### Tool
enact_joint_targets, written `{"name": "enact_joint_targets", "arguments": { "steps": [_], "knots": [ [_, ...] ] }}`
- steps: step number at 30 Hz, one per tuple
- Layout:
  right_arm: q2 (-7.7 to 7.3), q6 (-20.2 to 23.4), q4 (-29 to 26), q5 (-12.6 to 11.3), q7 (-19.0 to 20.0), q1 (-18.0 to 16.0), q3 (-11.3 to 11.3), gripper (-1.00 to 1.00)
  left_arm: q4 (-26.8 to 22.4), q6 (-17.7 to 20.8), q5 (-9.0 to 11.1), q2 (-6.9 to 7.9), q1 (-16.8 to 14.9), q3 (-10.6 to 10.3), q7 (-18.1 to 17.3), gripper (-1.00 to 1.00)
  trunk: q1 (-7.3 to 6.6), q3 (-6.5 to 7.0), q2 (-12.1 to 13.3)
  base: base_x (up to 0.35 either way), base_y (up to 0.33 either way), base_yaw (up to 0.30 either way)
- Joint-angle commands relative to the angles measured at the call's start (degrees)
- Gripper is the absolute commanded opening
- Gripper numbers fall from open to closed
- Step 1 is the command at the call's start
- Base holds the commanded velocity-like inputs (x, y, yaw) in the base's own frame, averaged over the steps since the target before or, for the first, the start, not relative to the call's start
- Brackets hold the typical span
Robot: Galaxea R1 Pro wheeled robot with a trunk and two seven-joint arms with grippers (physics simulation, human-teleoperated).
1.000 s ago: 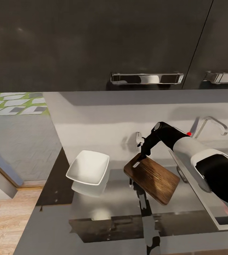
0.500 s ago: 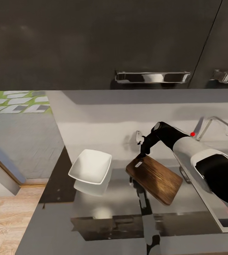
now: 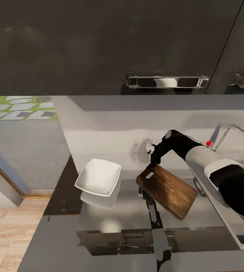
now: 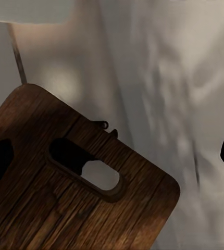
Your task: In the kitchen, take the Vidalia onion out of the sink, dice it on the chopping board with the paring knife, put the diced onion into the bowl on the countertop, then place both the paring knife and the chopping board into the sink.
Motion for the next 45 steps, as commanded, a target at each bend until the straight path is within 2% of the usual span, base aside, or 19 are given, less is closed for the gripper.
{"name": "enact_joint_targets", "arguments": {
  "steps": [1, 12, 37, 45],
  "knots": [
    [0.0, 0.6, -0.2, 0.3, 0.3, 0.0, -0.3, 1.0, 0.1, -0.3, 0.1, 0.0, 0.0, 0.0, -0.1, 1.0, 0.03, -0.09, -0.1, 0.0, 0.0, 0.0],
    [0.09, 1.1, -0.1, 0.4, 0.3, 0.0, -0.2, 1.0, 0.1, -0.4, 0.1, -0.06, 0.0, 0.0, -0.1, 1.0, 0.03, -0.31, -0.1, 0.0, 0.0, 0.0],
    [-0.02, 0.7, -0.1, 0.5, 0.3, 0.0, -0.2, 1.0, 0.1, -0.4, 0.0, 0.01, 0.0, 0.0, -0.1, 1.0, 0.03, -2.54, -0.1, 0.0, 0.0, 0.0],
    [-0.17, 0.5, -0.1, 0.5, -3.2, 0.0, -0.2, 1.0, 0.1, -0.4, 0.0, 0.2, 0.0, 0.0, 0.0, 1.0, 0.03, -3.27, -0.1, 0.0, 0.0, 0.0]
  ]
}}
